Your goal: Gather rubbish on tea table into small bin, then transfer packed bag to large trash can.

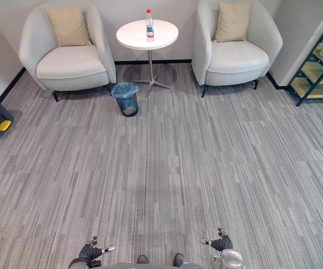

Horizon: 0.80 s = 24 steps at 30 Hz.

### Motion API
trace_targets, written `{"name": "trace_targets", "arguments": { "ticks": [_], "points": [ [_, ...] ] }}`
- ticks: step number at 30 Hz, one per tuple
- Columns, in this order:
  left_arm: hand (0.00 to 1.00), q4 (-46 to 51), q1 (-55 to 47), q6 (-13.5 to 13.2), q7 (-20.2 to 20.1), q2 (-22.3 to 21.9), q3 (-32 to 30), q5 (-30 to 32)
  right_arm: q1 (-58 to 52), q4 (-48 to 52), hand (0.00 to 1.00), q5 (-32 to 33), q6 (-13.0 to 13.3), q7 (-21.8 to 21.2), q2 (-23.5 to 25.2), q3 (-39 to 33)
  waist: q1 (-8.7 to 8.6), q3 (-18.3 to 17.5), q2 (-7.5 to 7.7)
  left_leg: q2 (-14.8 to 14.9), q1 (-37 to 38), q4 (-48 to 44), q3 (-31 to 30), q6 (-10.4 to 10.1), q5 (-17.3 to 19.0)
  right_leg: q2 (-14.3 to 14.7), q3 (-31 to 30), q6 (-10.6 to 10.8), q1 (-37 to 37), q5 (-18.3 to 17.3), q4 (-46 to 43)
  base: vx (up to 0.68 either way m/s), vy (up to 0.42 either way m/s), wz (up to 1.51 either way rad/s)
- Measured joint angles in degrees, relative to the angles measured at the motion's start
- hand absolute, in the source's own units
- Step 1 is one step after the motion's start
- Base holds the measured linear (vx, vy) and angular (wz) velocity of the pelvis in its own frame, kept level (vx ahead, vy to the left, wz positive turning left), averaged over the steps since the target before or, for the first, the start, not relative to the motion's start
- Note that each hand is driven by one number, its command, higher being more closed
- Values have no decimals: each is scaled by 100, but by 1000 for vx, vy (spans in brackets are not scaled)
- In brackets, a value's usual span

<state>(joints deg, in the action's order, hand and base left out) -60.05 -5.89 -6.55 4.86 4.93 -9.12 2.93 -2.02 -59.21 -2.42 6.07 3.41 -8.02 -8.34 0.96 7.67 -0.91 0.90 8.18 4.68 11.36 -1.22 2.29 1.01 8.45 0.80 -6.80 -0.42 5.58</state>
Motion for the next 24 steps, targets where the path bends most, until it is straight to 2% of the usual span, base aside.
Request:
{"name": "trace_targets", "arguments": {
  "ticks": [4,6,8,9,10,11,12,13,15,16,18,19,20,22,23,24],
  "points": [
    [0,80,-1,-5,2,4,1,-4,106,17,0,0,-7,4,-3,-1,20,30,-4,15,-325,-473,136,99,314,-37,-157,31,184,-46,-109,26,18,-24],
    [0,138,9,-8,4,-2,6,-10,200,19,0,0,-16,10,-16,-1,35,90,-68,66,-556,-972,242,146,641,-76,-257,87,446,-313,-588,77,38,-24],
    [0,158,29,-9,4,-4,12,-14,213,18,0,1,-18,13,-25,-3,36,119,-96,66,-597,-1142,268,184,783,-117,-274,120,578,-507,-929,72,60,-11],
    [0,188,33,-9,6,-3,16,-45,214,18,0,2,-22,13,-25,-4,55,128,-107,45,-615,-1293,297,219,931,-186,-309,205,746,-771,-1379,114,119,-7],
    [0,232,38,-12,7,-3,83,-77,201,17,0,3,-28,12,-30,-8,76,138,-125,-4,-615,-1443,305,287,1109,-322,-294,416,1067,-1118,-2207,130,158,-6],
    [0,245,44,-12,6,-2,148,-79,196,17,0,3,-31,11,-28,-8,101,162,-149,-34,-556,-1500,312,327,1182,-426,-218,545,1343,-1238,-2915,111,138,-1],
    [0,251,44,-12,6,6,202,-80,178,18,0,3,-31,9,-19,-7,121,172,-152,-74,-488,-1509,314,358,1203,-508,-181,582,1543,-1269,-3431,167,153,16],
    [0,272,69,-13,4,55,299,-81,140,18,0,3,-36,6,23,-8,124,280,-84,-213,-236,-1484,279,432,1245,-816,-23,502,1996,-1285,-4767,155,102,24],
    [0,276,104,-11,5,129,320,-91,139,34,0,10,-35,-4,14,-9,113,385,-64,-298,61,-1469,195,517,1402,-1080,209,364,2329,-1432,-5699,221,91,25],
    [0,276,100,-8,5,150,320,-105,158,36,0,10,-34,-1,-4,-8,100,397,-65,-297,143,-1457,132,522,1441,-1120,311,337,2409,-1486,-5795,270,43,28],
    [0,276,118,-7,9,211,320,-118,264,60,0,11,-26,-3,-49,5,-54,483,-156,-154,452,-1225,-51,515,1476,-1094,714,305,2723,-1626,-5468,347,-18,41],
    [0,276,161,-6,9,211,320,-119,290,93,0,11,-26,-2,-74,7,-88,506,-125,-90,531,-1178,-68,511,1476,-1065,828,293,2795,-1619,-5277,420,-90,38],
    [0,275,269,-6,8,224,323,-123,287,140,0,11,-25,-3,-123,26,-104,639,-247,43,639,-1108,-140,510,1475,-935,972,242,2993,-1566,-4747,384,-114,42],
    [0,274,370,-14,6,254,340,-124,310,174,0,13,-24,-1,-128,37,-196,647,-156,149,704,-1077,-329,361,1446,-732,1016,167,3116,-989,-3490,476,-150,51],
    [0,276,376,-34,-2,283,351,-123,202,172,0,15,-23,-1,-101,38,-198,620,-26,106,822,-1078,-395,143,1512,-691,1030,-151,3080,-316,-2871,542,-199,45],
    [0,246,393,-30,-1,253,319,-116,139,162,0,21,-21,0,-118,35,-230,629,31,132,942,-1174,-454,-44,1626,-694,993,-627,3064,35,-2949,545,-202,29]
  ]
}}
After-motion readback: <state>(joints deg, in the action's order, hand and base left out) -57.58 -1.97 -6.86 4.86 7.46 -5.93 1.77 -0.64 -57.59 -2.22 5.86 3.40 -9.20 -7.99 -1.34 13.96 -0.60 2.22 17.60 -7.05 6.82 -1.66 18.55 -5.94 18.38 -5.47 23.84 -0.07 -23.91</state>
